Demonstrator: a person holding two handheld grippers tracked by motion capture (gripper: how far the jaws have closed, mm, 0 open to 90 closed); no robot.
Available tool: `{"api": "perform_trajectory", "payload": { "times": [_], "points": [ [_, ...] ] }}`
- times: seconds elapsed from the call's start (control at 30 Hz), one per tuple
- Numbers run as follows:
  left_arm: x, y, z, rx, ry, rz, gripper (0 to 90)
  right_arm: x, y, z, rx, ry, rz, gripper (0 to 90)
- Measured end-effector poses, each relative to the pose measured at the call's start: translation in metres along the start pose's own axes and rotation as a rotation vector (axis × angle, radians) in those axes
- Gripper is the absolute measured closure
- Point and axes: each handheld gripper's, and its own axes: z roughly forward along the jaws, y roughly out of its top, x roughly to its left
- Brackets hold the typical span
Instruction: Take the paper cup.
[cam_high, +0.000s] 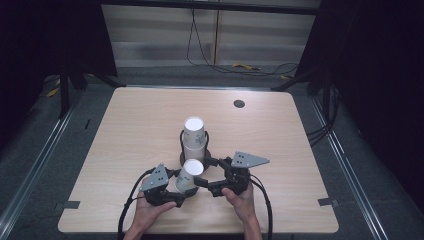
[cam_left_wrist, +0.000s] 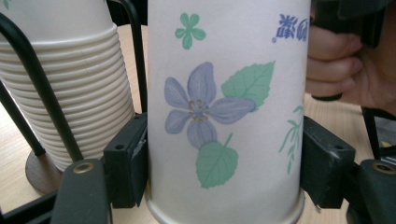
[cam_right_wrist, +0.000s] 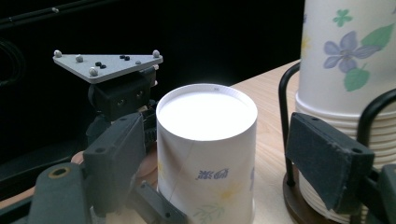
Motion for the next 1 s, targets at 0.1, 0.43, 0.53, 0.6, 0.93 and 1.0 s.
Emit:
{"api": "perform_trajectory", "payload": {
  "times": [0.1, 0.43, 0.53, 0.6, 0.93, 1.0],
  "points": [
    [0.003, 0.002, -0.002, 0.027, -0.006, -0.004, 28.9, -0.002, 0.001, -0.004, -0.007, -0.019, 0.008, 18.8],
    [0.01, 0.008, -0.009, 0.096, -0.001, 0.013, 29.2, -0.004, 0.0, -0.013, 0.002, -0.063, 0.002, 18.7],
    [0.011, 0.009, -0.009, 0.113, -0.018, 0.009, 29.0, -0.006, 0.001, -0.017, -0.004, -0.084, 0.003, 18.9],
    [0.012, 0.009, -0.007, 0.141, -0.019, 0.017, 29.2, -0.006, 0.001, -0.018, -0.005, -0.089, 0.001, 19.1],
    [0.018, 0.006, -0.001, 0.245, -0.047, 0.029, 30.1, -0.009, 0.0, -0.024, 0.067, -0.132, -0.038, 19.8],
    [0.018, 0.006, -0.001, 0.251, -0.048, 0.029, 30.4, -0.009, 0.002, -0.024, 0.102, -0.143, -0.047, 19.8]
  ]
}}
